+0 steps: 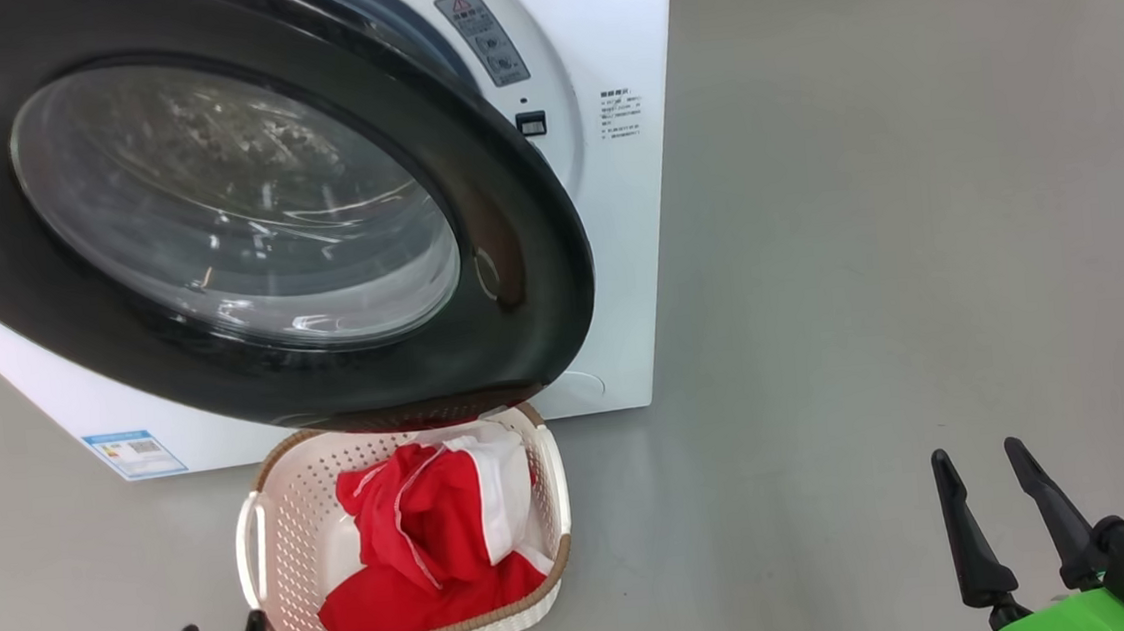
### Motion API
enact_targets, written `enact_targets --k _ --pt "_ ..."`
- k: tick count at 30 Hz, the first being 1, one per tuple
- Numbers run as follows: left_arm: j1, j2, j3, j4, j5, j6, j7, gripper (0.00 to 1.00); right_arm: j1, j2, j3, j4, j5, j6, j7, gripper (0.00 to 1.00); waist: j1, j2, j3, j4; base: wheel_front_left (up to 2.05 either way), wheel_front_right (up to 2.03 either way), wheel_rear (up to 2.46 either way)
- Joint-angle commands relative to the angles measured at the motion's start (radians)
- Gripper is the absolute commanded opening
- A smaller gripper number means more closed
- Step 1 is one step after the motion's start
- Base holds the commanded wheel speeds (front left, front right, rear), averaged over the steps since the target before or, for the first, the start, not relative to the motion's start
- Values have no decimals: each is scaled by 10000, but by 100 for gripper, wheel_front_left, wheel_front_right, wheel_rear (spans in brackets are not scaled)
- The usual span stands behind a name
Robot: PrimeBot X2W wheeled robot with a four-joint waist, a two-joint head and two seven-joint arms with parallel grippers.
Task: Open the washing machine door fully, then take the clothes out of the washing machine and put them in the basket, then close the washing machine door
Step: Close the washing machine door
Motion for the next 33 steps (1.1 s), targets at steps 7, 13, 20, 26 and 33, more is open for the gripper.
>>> enact_targets --k 7,13,20,26,33 --pt "3 -277 1030 -944 1926 -56 -122 100 0 -122 131 -332 -94 65 -65 100 0 0 -11 91 0 0 0" --pt "212 -589 1343 -1654 2858 -56 -122 100 -47 -122 68 -447 -91 65 -65 100 0 0 20 118 0 0 0" --pt "298 -799 1412 -1734 3054 -56 -122 100 -31 -122 83 -456 -119 65 -65 100 0 0 80 161 0 0 0" --pt "257 -865 1409 -1737 3068 -56 -122 100 -68 -122 119 -437 -128 65 -65 100 0 0 93 151 0 0 0" --pt "220 -907 1403 -1773 3088 -56 -122 100 -53 -122 107 -431 -120 65 -65 100 0 0 63 234 0 0 0"
